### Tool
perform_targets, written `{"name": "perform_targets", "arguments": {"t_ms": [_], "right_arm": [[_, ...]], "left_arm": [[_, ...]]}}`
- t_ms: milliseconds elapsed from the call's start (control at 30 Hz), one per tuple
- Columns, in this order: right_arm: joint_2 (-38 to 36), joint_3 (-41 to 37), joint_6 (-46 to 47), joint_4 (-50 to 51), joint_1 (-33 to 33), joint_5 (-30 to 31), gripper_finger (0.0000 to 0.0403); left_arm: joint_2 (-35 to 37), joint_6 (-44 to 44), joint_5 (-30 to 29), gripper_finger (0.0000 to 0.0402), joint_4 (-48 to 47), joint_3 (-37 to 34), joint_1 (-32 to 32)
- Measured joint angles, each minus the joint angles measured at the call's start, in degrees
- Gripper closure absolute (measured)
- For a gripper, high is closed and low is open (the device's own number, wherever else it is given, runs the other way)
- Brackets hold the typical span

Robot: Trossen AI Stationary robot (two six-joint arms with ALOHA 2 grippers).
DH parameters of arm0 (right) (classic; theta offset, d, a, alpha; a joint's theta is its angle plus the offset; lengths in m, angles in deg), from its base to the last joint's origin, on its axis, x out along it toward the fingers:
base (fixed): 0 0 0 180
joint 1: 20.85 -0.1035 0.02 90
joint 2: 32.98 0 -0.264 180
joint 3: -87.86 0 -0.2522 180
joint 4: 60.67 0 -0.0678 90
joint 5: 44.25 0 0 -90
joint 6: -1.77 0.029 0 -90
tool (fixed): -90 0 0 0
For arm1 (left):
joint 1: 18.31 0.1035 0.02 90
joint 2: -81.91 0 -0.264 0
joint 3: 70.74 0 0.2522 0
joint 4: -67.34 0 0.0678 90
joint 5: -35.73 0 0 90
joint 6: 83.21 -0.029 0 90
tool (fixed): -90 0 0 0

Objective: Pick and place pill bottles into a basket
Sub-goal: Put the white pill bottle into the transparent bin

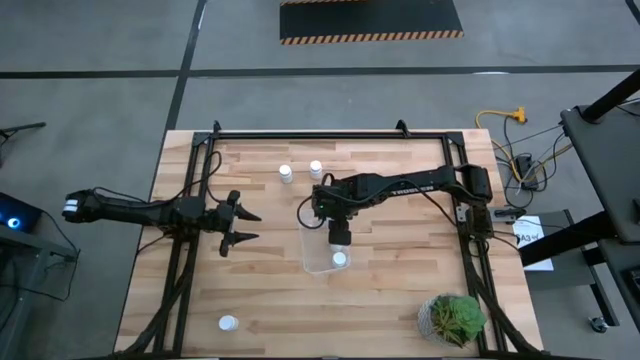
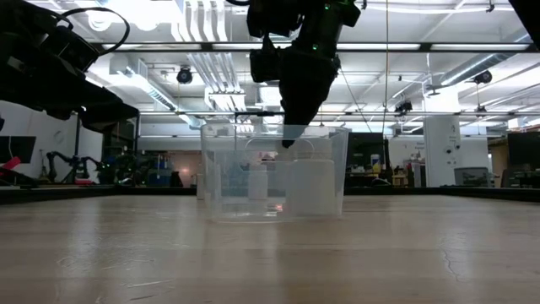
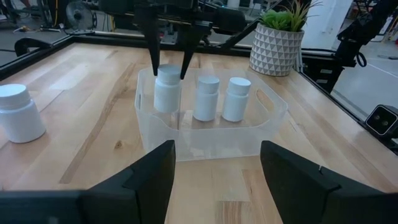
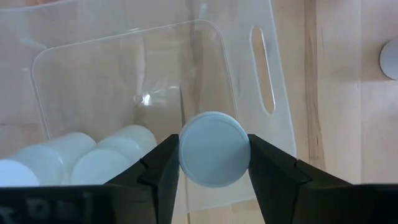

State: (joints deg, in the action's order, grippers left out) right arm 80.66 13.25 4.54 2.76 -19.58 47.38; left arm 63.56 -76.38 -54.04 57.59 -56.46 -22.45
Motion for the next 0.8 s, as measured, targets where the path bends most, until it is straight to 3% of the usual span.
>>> {"name": "perform_targets", "arguments": {"t_ms": [333,800], "right_arm": [[0.00,0.00,0.00,-0.02,0.00,-0.44,0.0210],[-0.29,1.53,0.66,1.26,0.02,-0.57,0.0209]], "left_arm": [[0.00,0.00,0.00,0.0182,0.00,0.00,0.00],[0.00,0.00,0.02,0.0182,0.00,0.00,-0.01]]}}
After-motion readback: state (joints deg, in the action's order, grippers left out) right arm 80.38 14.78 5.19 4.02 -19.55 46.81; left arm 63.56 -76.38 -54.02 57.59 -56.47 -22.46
